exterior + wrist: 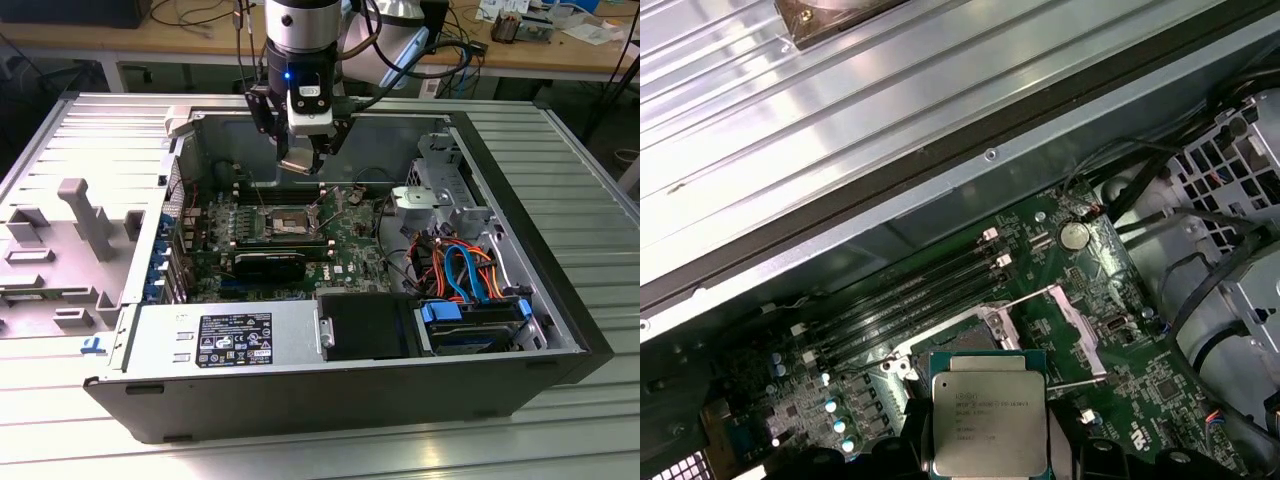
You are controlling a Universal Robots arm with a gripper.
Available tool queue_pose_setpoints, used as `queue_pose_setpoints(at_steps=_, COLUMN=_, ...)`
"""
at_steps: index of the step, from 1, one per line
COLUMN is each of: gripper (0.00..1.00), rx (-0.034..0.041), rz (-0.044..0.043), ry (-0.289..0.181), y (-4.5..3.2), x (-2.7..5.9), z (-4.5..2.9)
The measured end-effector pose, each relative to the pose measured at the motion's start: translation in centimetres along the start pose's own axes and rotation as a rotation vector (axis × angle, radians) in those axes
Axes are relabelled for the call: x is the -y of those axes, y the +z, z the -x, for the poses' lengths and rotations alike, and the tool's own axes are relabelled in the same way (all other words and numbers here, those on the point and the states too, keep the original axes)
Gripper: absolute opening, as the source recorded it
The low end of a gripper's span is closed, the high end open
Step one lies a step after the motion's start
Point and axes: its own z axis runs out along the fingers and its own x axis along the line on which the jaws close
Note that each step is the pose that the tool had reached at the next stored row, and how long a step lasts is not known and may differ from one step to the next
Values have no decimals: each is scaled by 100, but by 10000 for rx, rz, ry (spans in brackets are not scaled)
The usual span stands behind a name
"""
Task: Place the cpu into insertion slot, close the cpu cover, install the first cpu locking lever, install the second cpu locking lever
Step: 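Place the cpu into insertion slot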
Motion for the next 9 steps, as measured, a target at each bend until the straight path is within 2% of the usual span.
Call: queue_pose_setpoints(at_steps=9, gripper=55, rx=18, rz=4, ry=202, y=0, x=0, z=0)
